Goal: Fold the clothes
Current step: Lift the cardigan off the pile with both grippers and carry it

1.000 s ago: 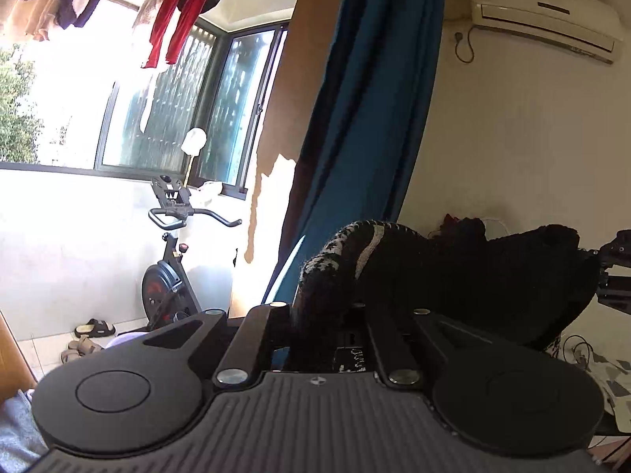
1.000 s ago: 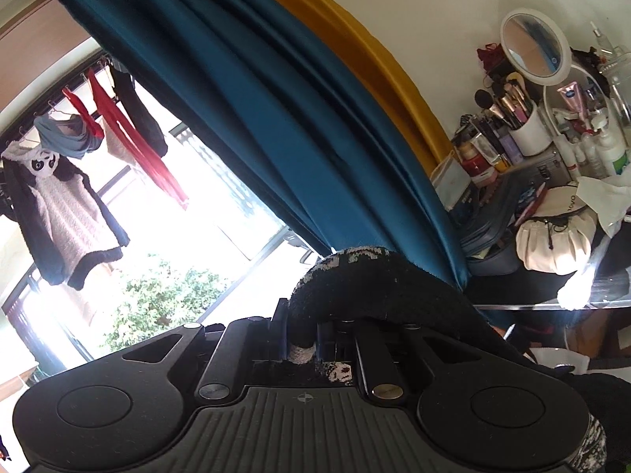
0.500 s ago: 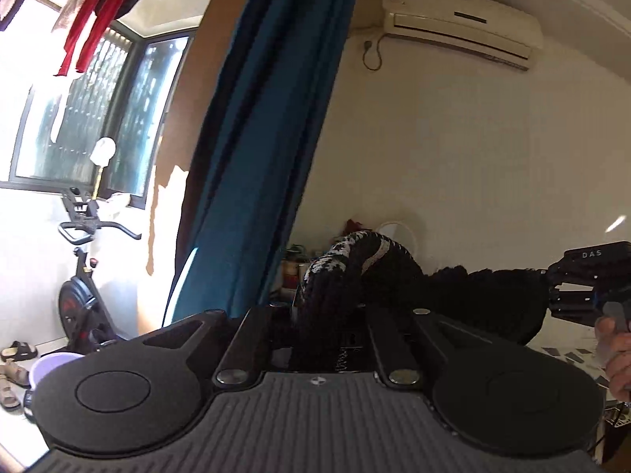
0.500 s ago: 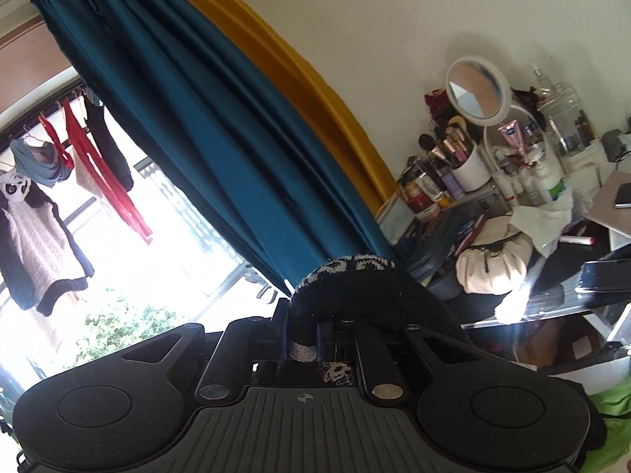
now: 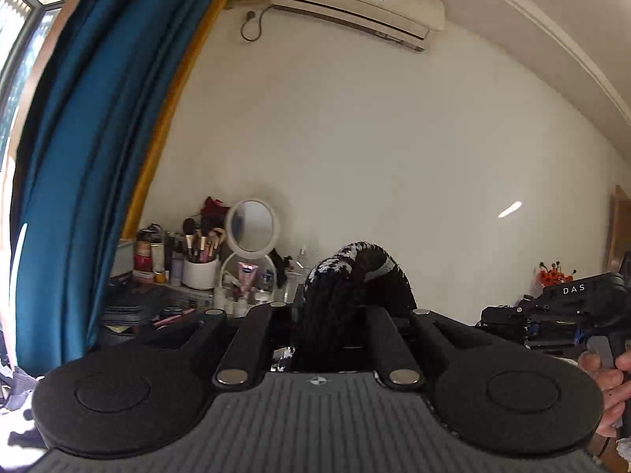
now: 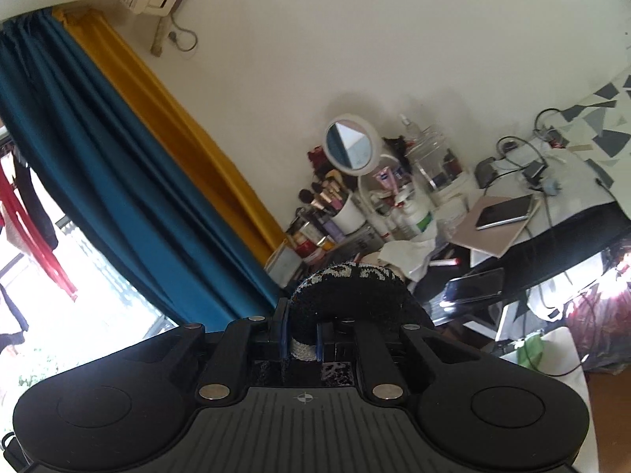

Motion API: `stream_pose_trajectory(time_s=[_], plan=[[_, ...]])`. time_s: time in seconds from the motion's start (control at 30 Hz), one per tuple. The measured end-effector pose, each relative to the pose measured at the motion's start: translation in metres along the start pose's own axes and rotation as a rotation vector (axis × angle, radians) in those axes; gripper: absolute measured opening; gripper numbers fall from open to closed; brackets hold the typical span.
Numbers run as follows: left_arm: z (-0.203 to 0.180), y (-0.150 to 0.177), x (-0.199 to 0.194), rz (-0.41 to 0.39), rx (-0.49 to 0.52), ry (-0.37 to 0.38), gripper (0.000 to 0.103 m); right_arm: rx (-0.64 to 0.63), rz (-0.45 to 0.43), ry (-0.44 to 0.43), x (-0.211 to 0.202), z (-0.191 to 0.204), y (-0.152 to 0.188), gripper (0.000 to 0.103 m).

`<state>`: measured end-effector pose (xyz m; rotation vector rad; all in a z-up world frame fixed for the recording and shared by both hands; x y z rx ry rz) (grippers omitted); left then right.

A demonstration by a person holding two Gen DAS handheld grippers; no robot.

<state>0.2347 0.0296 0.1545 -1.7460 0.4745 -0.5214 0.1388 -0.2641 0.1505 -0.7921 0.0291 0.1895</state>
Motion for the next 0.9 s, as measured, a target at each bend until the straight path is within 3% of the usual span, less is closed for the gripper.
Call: stream_pose_trajectory(time_s=[0.17,0.43,0.63,0.9], plan=[[-0.071,0.016,0.041,0.026,-0.038,0.05,0.008,0.015,-0.102,0.033,-0.074,-0.062,-0.041,0.011],[-0.229,0.068,0.118,0.076,-0.085,0.022,0.008,-0.037,-0.174,0.118,-0.203,-0.188,-0.144,0.011],[-0.335,0.09,0.173,0.066,-0.09,0.123,0.008,-0.112,-0.25,0.212,-0.285,-0.254,-0.221,0.011],[-0.432,0.114,0.246,0.032,-0.114,0.269,0.008,-0.164,-0.422,0.32,-0.37,-0.311,-0.284,0.011]])
Point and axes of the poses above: each gripper's, at about its wrist camera, not at the fingertips, and x roughly the way its jaws point, z to its left, y to its underside, the point moved 2 cm from there along x, roughly the way its jaws point, and after that the axes turned 8 degrees about -z, right-handed, at the moved point
